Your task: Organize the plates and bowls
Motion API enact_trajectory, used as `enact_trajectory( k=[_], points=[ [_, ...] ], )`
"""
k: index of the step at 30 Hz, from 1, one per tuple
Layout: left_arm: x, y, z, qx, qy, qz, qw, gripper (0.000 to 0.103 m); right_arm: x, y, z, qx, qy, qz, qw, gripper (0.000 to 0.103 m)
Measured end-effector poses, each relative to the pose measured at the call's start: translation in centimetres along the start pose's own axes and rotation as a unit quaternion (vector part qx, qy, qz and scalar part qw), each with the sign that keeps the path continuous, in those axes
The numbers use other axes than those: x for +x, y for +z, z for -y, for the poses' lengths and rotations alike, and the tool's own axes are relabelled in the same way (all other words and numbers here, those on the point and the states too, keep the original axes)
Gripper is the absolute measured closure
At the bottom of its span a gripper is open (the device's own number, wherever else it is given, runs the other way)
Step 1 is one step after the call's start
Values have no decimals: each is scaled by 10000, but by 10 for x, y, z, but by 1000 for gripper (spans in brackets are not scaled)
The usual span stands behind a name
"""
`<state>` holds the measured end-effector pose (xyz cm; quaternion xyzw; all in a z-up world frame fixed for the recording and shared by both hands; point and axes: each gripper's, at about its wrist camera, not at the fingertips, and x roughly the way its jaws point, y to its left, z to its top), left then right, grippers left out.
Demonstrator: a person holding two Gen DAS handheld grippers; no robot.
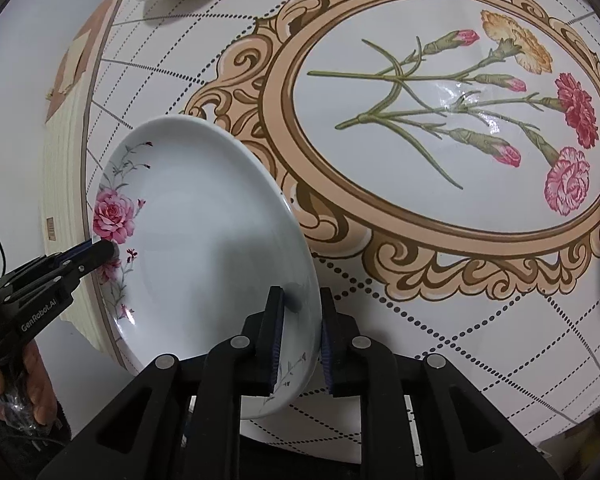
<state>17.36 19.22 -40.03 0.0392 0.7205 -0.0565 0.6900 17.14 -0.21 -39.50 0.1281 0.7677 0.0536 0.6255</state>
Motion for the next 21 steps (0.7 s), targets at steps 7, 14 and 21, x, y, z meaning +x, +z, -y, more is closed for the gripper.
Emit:
enact_trajectory(
  k=[7, 14, 21],
  points=[
    [-17, -4, 5, -220, 168, -23, 9996, 76, -33, 5, -13, -238, -345, 403, 9983, 30],
    [-64, -10, 2, -181, 336, 532, 9979, 9, -97, 11, -19, -237, -268, 1525, 9877, 0],
    [-98, 53, 6, -93, 393, 1037, 9938, 2, -125, 56, -13, -36, 87, 1801, 9836, 0]
  ],
)
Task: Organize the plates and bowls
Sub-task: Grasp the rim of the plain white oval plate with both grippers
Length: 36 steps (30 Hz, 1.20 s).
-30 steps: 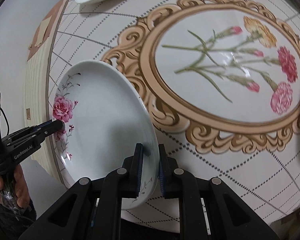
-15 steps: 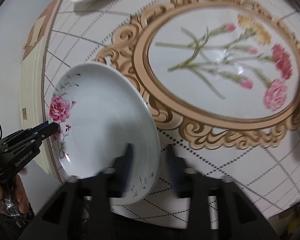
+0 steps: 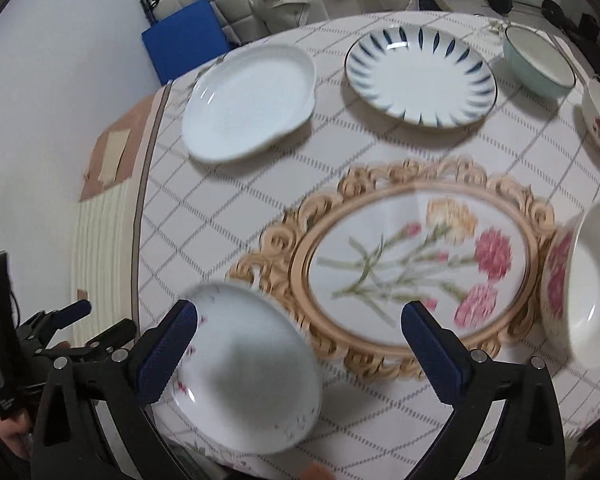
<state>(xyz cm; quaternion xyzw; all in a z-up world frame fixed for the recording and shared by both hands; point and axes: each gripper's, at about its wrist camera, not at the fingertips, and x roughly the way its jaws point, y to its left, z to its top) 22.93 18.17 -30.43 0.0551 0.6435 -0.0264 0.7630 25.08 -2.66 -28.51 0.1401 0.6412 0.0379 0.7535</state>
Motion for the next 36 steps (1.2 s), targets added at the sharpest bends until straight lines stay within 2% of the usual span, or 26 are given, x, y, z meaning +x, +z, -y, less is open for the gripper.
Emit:
enact_trajectory(
  k=[3, 4, 7, 11, 14, 17, 20, 24, 25, 27, 35, 36],
  points=[
    [-7, 37, -1, 97, 179, 189, 9996, 2, 15, 27, 8, 194, 312, -281, 9989, 0],
    [-8, 56, -1, 133, 339, 245, 9990, 2, 22, 37, 11, 320, 483, -396, 9975, 0],
    [-9, 101, -3, 244, 382, 372, 9983, 2, 41, 63, 17, 556, 897, -557, 9929, 0],
    [6, 165, -7, 466, 383, 360, 9975, 2, 59, 91, 24, 838, 947, -507, 9907, 0],
    [30, 208, -10, 611, 336, 194, 9974, 2, 76, 106, 38, 1415, 1111, -617, 9817, 0],
    [60, 248, -14, 796, 98, -31, 9968, 2, 93, 114, 45, 1800, 1073, -802, 9745, 0],
    [86, 272, -17, 948, -46, -259, 9951, 4, 108, 118, 49, 2206, 1224, -877, 9637, 0],
    [117, 297, -17, 1200, -248, -571, 9908, 26, 122, 120, 49, 2432, 1173, -767, 9598, 4],
    [125, 303, -16, 1272, -332, -663, 9891, 34, 126, 121, 49, 2497, 1205, -740, 9579, 9],
    [136, 310, -13, 1367, -412, -785, 9866, 40, 134, 123, 50, 2636, 1273, -720, 9535, 16],
    [157, 323, 1, 1592, -1101, -1074, 9752, 45, 152, 131, 42, 2794, 1481, -580, 9469, 40],
    [156, 324, 3, 1620, -1133, -1055, 9746, 50, 153, 131, 41, 2771, 1514, -575, 9471, 42]
  ],
)
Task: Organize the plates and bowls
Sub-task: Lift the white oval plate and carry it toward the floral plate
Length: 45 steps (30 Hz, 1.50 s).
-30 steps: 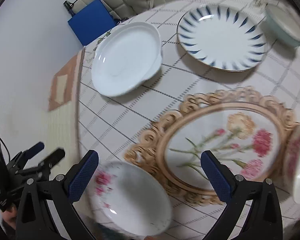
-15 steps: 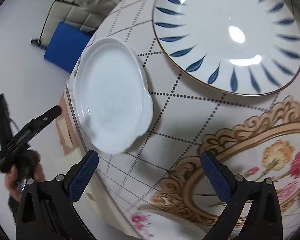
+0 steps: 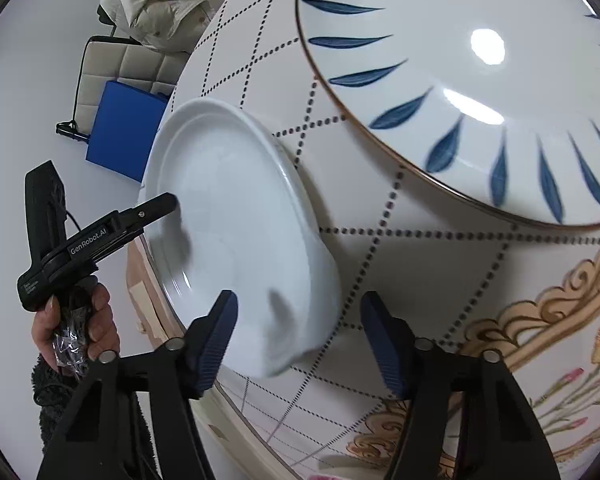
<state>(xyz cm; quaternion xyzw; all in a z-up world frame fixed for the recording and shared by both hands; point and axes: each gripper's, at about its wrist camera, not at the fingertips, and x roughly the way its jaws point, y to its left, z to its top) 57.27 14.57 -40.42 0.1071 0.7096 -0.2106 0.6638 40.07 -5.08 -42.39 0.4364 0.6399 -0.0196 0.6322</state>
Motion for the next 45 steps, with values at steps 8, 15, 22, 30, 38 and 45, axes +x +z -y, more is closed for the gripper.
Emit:
enact_trajectory(
  k=[8, 15, 22, 30, 38, 45],
  points=[
    [-5, 0, 8, 68, -74, 66, 9999, 68, 6, 4, 0, 49, -97, 128, 9999, 73],
    [-10, -12, 1, 0, 82, 255, 9996, 74, 3, 8, 3, -129, -251, 244, 9993, 88],
    [-14, -36, -2, -104, 186, 405, 9990, 79, -4, 7, -1, -435, -465, 333, 9974, 88],
    [-20, -66, -6, -322, 209, 568, 9976, 86, -16, 0, -9, -807, -586, 379, 9943, 89],
    [-22, -79, -11, -538, -108, 516, 9972, 87, -15, 2, 3, -660, -532, 203, 9962, 89],
    [-3, -71, -26, -712, -638, 126, 9953, 75, -6, 12, 14, -590, -368, -76, 9976, 88]
  ],
)
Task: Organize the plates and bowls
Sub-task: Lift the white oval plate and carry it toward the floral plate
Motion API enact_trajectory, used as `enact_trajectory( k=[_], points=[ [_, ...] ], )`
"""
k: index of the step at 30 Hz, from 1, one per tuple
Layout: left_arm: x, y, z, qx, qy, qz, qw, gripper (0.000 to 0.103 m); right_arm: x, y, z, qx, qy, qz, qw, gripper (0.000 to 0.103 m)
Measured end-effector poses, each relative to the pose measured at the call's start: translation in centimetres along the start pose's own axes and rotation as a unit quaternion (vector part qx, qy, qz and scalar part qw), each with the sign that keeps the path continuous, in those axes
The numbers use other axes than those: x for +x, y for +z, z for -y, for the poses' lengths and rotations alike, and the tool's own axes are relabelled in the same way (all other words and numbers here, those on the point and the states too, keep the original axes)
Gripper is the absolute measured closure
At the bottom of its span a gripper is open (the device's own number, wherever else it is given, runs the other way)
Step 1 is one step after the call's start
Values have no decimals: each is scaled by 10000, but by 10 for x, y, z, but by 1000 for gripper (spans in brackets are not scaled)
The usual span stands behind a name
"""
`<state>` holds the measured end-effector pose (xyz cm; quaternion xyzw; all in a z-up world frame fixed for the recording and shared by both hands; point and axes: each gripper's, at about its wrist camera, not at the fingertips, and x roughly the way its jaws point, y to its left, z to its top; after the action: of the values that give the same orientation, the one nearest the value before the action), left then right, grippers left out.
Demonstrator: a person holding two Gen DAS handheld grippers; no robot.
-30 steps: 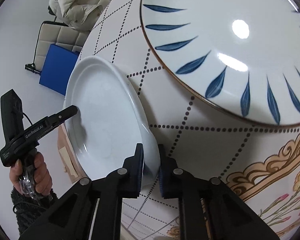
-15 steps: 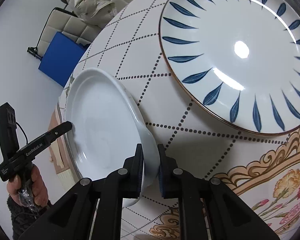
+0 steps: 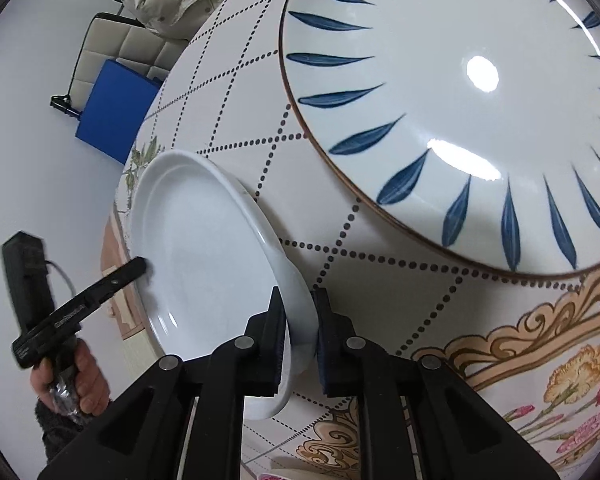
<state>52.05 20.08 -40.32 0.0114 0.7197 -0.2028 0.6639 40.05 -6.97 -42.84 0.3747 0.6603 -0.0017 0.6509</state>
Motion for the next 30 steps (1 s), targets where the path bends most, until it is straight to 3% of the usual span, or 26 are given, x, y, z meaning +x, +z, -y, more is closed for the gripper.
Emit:
enact_trajectory(
  k=[5, 13, 30],
  points=[
    [10, -4, -3, -172, -227, -162, 9995, 78, 3, 4, -5, -136, -53, -84, 9999, 87],
    [4, -24, 11, -48, 141, -26, 9999, 81, 4, 5, -8, -295, -140, -89, 9994, 87],
    [-24, -75, 28, -228, 109, 160, 9996, 83, -26, -17, -23, -611, -187, -69, 9979, 88]
  ],
)
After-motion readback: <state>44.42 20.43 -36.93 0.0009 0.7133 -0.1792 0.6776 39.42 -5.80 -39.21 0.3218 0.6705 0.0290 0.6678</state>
